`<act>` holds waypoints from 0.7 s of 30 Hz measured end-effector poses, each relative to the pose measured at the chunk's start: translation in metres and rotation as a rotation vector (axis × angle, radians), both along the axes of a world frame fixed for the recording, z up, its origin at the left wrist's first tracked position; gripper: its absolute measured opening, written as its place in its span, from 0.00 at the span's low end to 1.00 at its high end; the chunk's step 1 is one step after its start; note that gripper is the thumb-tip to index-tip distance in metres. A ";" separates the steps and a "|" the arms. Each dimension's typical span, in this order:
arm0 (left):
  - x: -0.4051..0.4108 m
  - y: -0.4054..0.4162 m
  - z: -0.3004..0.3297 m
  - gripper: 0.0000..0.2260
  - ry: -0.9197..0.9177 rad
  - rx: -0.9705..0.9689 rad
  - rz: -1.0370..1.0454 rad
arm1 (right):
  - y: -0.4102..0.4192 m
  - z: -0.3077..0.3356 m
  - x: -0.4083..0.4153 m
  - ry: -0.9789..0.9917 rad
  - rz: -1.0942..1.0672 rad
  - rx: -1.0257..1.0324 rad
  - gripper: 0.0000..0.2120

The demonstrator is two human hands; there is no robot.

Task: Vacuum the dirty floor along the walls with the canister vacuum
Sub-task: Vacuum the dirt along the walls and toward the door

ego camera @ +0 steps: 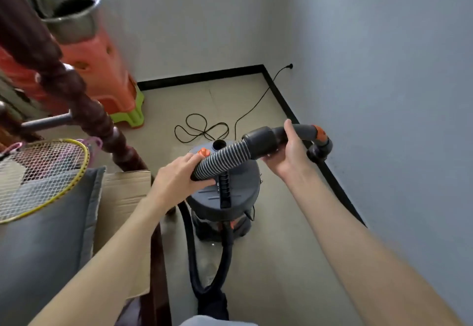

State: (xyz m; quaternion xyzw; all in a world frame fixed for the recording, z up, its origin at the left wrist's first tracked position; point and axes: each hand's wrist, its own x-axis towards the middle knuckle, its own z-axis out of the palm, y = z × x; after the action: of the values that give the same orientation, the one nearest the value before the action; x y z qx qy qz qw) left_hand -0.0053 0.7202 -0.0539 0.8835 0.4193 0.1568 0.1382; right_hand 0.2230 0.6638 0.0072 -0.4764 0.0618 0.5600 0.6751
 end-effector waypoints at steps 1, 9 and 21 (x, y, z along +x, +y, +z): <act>0.003 -0.020 0.004 0.25 0.021 -0.016 -0.035 | -0.017 0.004 -0.002 0.004 0.008 -0.002 0.21; 0.083 -0.144 0.042 0.19 0.251 -0.504 -0.511 | -0.158 0.029 0.048 -0.216 -0.063 -0.070 0.17; 0.218 -0.316 0.031 0.18 0.561 -0.780 -1.139 | -0.388 0.033 0.107 -0.357 -0.312 -0.213 0.18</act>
State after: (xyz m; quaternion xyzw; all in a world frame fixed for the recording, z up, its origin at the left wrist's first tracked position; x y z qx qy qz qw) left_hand 0.2126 0.4038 -0.0226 0.8577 -0.0586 -0.3307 0.3894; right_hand 0.3304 0.2755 0.0397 -0.6205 0.0732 0.3464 0.6997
